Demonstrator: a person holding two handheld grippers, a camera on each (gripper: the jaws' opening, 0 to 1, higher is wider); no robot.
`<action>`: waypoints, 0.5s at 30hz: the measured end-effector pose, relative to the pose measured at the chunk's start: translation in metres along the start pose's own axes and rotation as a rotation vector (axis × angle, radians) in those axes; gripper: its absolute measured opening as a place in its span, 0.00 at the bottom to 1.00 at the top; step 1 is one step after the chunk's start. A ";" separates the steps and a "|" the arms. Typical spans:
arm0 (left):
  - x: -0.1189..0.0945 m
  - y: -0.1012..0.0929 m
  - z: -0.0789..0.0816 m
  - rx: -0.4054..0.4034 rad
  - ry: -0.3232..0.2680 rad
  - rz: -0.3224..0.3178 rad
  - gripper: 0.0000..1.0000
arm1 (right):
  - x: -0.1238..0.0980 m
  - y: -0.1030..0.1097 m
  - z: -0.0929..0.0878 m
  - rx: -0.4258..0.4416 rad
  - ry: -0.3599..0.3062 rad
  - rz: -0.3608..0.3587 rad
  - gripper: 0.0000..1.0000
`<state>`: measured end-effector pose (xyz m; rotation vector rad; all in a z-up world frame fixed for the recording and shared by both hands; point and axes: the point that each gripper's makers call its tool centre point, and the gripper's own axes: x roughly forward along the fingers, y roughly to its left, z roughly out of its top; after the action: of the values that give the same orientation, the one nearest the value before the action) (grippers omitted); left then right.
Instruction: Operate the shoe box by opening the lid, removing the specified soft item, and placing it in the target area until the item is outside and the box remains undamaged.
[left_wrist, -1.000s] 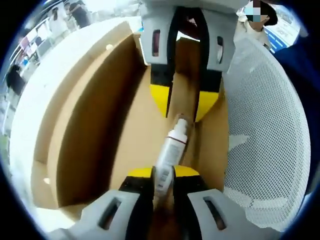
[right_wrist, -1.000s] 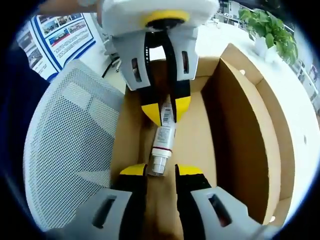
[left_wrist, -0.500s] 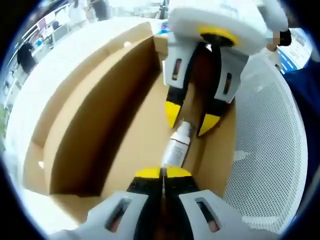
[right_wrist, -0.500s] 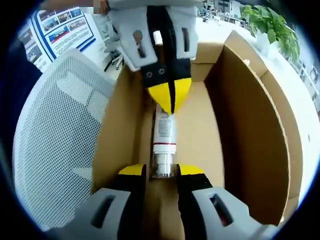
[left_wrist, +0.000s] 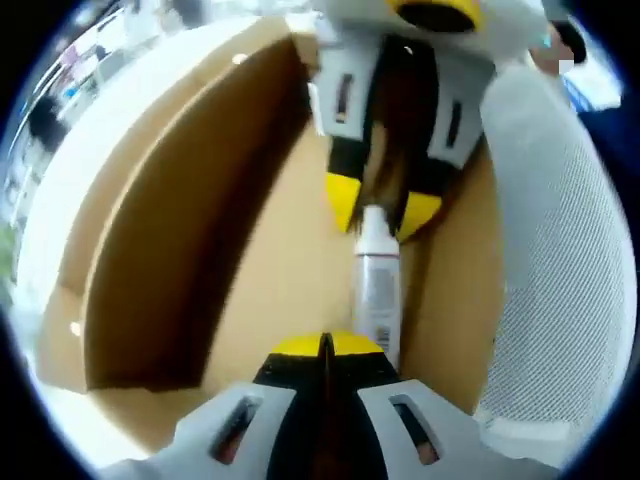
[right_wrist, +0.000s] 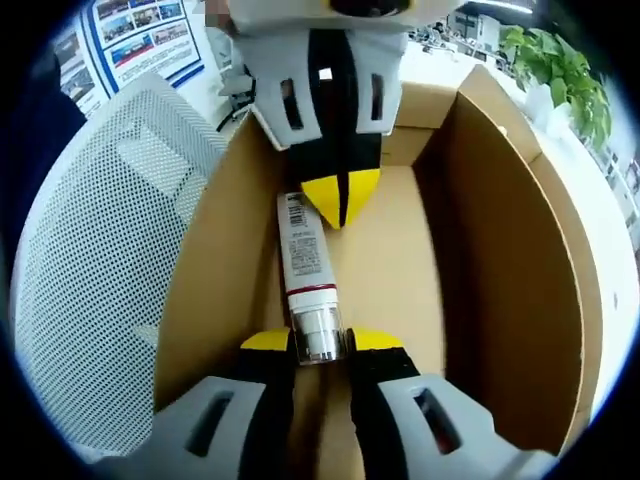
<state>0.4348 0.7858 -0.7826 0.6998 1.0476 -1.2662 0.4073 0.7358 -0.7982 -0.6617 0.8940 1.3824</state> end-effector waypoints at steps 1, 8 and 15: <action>-0.002 0.004 -0.003 0.010 0.005 0.011 0.00 | 0.000 0.000 0.001 0.007 -0.003 0.000 0.17; -0.015 0.009 0.000 0.128 -0.019 0.021 0.07 | -0.003 -0.008 -0.002 0.002 0.019 -0.018 0.17; -0.019 0.001 0.022 0.200 -0.070 -0.006 0.16 | -0.006 -0.014 -0.006 0.025 0.036 -0.034 0.17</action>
<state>0.4416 0.7745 -0.7569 0.7985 0.8746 -1.4029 0.4202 0.7259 -0.7977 -0.6811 0.9231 1.3308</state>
